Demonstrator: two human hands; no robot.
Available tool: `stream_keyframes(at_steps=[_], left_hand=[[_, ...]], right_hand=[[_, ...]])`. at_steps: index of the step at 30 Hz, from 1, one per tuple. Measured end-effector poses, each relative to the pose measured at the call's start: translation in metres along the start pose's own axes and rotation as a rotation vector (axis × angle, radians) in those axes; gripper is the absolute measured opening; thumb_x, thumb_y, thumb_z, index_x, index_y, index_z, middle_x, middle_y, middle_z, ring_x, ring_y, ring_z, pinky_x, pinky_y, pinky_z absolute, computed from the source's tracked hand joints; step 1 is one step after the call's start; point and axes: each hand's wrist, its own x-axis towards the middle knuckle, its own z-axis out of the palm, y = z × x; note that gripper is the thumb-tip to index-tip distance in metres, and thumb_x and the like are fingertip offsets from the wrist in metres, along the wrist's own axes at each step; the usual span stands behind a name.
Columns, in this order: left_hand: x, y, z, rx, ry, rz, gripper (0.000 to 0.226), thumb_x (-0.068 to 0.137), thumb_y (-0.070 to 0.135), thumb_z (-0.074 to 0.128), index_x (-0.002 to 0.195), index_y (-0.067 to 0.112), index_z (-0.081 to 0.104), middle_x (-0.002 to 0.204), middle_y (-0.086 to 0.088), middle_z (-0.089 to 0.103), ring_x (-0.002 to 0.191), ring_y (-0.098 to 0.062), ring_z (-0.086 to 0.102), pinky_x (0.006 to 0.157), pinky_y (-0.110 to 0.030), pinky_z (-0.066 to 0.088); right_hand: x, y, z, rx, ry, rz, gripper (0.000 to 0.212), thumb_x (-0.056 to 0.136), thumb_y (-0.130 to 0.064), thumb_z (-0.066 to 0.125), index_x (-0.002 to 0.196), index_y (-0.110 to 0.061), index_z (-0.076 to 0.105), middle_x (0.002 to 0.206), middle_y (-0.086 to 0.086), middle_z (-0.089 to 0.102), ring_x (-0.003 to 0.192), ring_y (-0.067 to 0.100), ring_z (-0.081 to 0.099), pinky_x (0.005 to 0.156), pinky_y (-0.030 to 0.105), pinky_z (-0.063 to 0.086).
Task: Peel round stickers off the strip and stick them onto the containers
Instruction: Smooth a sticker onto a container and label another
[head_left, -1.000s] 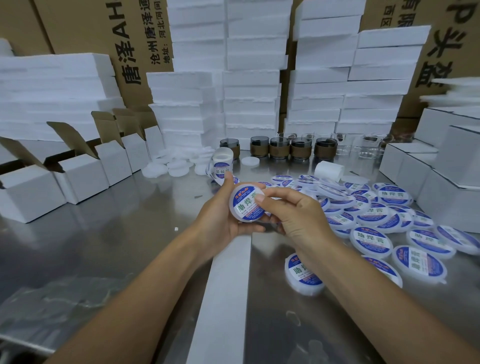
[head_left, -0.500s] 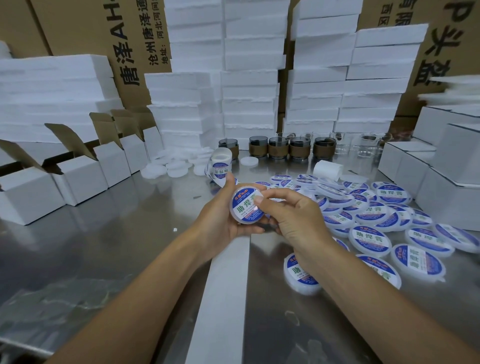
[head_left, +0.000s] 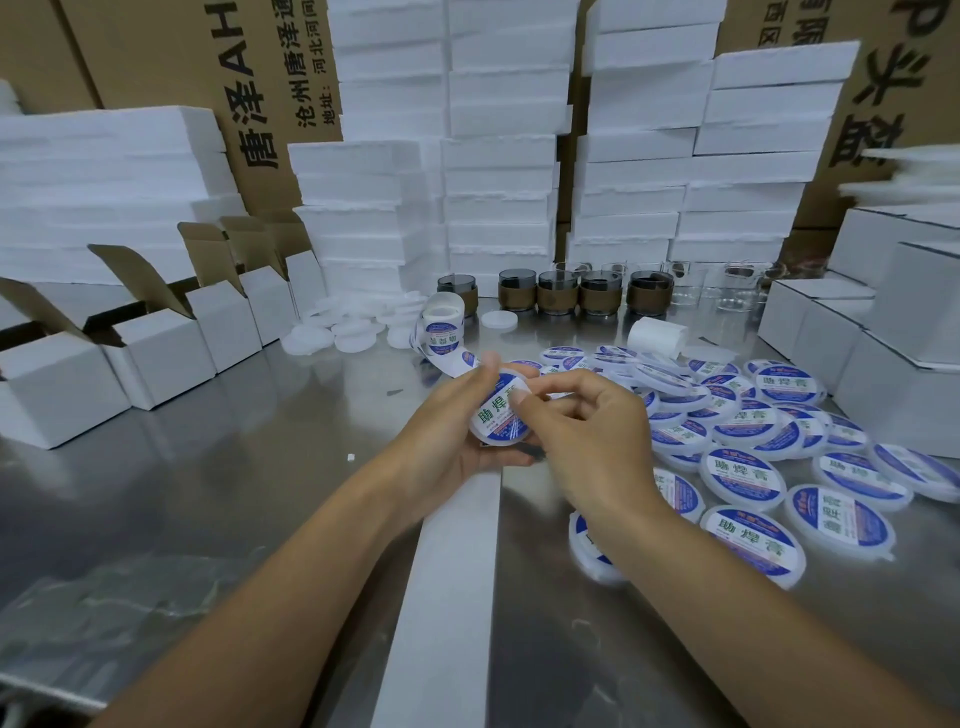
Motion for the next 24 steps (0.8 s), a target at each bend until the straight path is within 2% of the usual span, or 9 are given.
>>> stream_keyframes(at_steps=[3,8,11,13,16,19,24], left_hand=[[-0.001,-0.002,-0.001,0.039,-0.035,0.041,0.031,0.078,0.037,0.059,0.103,0.022,0.068,0.104,-0.009,0.072,0.089,-0.020,0.069,0.076,-0.034,0.058],[-0.002,-0.005,-0.002,0.048,-0.047,0.067,0.026,0.082,0.037,0.057,0.096,0.024,0.073,0.102,-0.007,0.072,0.094,-0.020,0.068,0.081,-0.035,0.057],[-0.003,-0.003,-0.002,0.063,-0.009,0.074,0.029,0.080,0.042,0.056,0.095,0.025,0.074,0.096,-0.005,0.074,0.089,-0.019,0.070,0.069,-0.030,0.058],[-0.003,-0.002,-0.002,0.088,0.023,0.088,0.033,0.080,0.044,0.055,0.096,0.019,0.069,0.084,-0.005,0.074,0.073,-0.017,0.071,0.059,-0.025,0.055],[-0.003,-0.001,-0.001,0.091,0.014,0.096,0.038,0.082,0.045,0.053,0.092,0.009,0.061,0.067,-0.010,0.068,0.054,-0.017,0.064,0.053,-0.024,0.053],[-0.003,0.000,-0.002,0.062,-0.003,0.095,0.037,0.082,0.044,0.054,0.092,0.009,0.065,0.067,-0.015,0.067,0.053,-0.018,0.063,0.051,-0.024,0.053],[-0.001,-0.002,-0.003,0.030,-0.042,0.086,0.024,0.083,0.037,0.058,0.087,0.016,0.067,0.075,-0.014,0.069,0.057,-0.020,0.065,0.057,-0.026,0.054]], right_hand=[[0.005,0.005,-0.003,-0.228,-0.007,-0.170,0.011,0.079,-0.025,0.071,0.073,-0.024,0.062,0.053,-0.008,0.060,0.050,0.004,0.057,0.053,0.026,0.050],[0.010,0.008,-0.006,-0.444,-0.074,-0.309,0.013,0.084,-0.036,0.061,0.086,-0.029,0.050,0.054,-0.009,0.053,0.057,0.005,0.052,0.054,0.029,0.042],[0.009,0.010,-0.010,-0.611,-0.116,-0.311,0.027,0.084,-0.051,0.052,0.096,-0.029,0.042,0.055,-0.009,0.050,0.062,0.012,0.054,0.054,0.031,0.039],[0.009,0.008,-0.010,-0.509,-0.134,-0.208,0.031,0.081,-0.053,0.056,0.094,-0.026,0.044,0.058,-0.006,0.054,0.065,0.019,0.059,0.060,0.035,0.047],[0.009,0.001,-0.009,-0.136,-0.224,0.001,0.019,0.083,-0.034,0.065,0.089,-0.018,0.058,0.057,0.001,0.060,0.056,0.016,0.062,0.069,0.036,0.054],[0.008,-0.004,-0.010,0.029,-0.317,0.087,0.018,0.085,-0.027,0.064,0.083,-0.010,0.068,0.063,0.006,0.063,0.052,0.008,0.057,0.062,0.025,0.053],[0.009,-0.007,-0.013,0.069,-0.295,0.151,0.017,0.086,-0.018,0.062,0.077,-0.008,0.072,0.056,0.003,0.063,0.045,0.008,0.054,0.047,0.015,0.047]])
